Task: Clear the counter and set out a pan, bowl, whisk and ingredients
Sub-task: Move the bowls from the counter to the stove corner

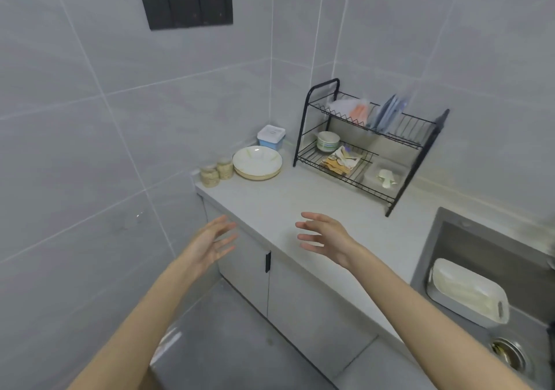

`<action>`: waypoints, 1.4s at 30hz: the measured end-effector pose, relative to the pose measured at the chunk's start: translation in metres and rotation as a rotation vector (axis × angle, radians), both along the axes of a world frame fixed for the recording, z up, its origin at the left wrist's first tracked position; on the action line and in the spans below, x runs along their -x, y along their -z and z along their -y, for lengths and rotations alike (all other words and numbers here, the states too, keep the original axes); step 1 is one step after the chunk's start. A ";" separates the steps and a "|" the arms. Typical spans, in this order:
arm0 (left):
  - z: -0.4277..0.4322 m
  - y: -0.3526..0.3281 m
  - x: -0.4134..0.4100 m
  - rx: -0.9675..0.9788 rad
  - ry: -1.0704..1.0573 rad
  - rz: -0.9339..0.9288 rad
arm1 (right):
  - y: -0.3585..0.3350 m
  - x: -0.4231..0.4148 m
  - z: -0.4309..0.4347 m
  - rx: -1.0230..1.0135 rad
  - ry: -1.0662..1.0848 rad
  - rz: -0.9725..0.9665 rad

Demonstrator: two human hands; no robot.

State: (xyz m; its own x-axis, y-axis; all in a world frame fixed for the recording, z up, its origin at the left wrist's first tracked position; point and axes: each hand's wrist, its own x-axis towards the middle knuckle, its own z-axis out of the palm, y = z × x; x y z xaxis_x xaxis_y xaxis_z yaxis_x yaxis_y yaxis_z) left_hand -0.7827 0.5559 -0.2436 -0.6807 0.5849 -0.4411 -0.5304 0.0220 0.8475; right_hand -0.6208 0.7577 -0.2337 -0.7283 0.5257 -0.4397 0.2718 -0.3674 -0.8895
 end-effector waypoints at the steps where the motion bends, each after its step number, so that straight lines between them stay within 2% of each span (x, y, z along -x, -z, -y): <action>1: -0.008 0.005 0.017 -0.010 -0.012 0.020 | 0.005 0.018 -0.009 0.022 -0.002 0.002; 8: -0.074 0.038 0.137 0.031 -0.029 0.071 | 0.050 0.151 -0.081 0.158 0.029 0.049; 13: -0.131 0.061 0.211 0.098 -0.038 0.150 | 0.080 0.242 -0.134 0.330 0.093 0.144; 18: -0.167 0.085 0.263 0.168 0.024 0.246 | 0.115 0.316 -0.173 0.505 0.220 0.217; 22: -0.186 0.099 0.289 0.222 0.082 0.304 | 0.133 0.349 -0.189 0.526 0.263 0.225; 31: -0.214 0.117 0.313 0.274 0.184 0.355 | 0.148 0.371 -0.192 0.385 0.452 0.210; 36: -0.223 0.120 0.318 0.192 0.166 0.461 | 0.146 0.356 -0.185 0.350 0.470 0.247; 42: -0.217 0.116 0.320 0.153 0.204 0.492 | 0.131 0.317 -0.154 0.353 0.522 0.212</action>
